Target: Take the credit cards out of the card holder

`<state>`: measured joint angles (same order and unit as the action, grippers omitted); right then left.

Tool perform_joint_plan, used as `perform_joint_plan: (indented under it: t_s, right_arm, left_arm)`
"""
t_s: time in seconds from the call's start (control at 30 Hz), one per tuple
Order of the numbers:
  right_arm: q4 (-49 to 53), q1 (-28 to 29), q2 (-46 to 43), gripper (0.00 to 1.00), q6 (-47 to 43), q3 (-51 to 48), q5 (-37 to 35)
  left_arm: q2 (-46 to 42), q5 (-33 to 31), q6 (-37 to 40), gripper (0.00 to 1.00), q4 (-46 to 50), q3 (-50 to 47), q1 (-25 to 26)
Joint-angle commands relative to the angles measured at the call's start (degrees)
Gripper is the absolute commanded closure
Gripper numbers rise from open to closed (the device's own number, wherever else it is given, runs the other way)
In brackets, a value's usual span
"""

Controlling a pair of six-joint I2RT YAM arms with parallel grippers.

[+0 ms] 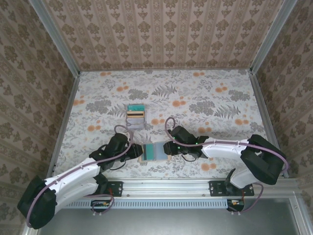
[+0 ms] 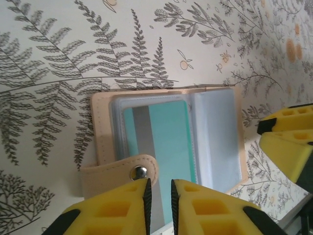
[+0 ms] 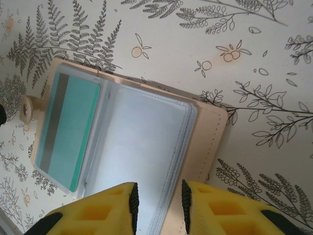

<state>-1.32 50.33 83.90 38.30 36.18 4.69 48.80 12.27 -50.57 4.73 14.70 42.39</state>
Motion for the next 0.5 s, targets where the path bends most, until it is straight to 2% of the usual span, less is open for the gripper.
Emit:
perform_joint_plan:
  t_s: [0.0,0.1,0.47]
  right_arm:
    - [-1.11,0.65,1.05,0.67,1.51,2.02,1.34]
    - [-0.79,0.64,1.31,0.67,1.6,2.27,1.22]
    - [-0.26,1.46,1.97,0.67,1.6,3.8,1.68]
  left_arm:
    - [0.21,2.92,0.66,0.82,-0.85,-0.37,-0.22]
    - [1.82,3.37,0.49,0.88,-2.3,-0.46,0.12]
    - [6.6,-0.15,0.63,0.9,-1.41,0.44,2.04]
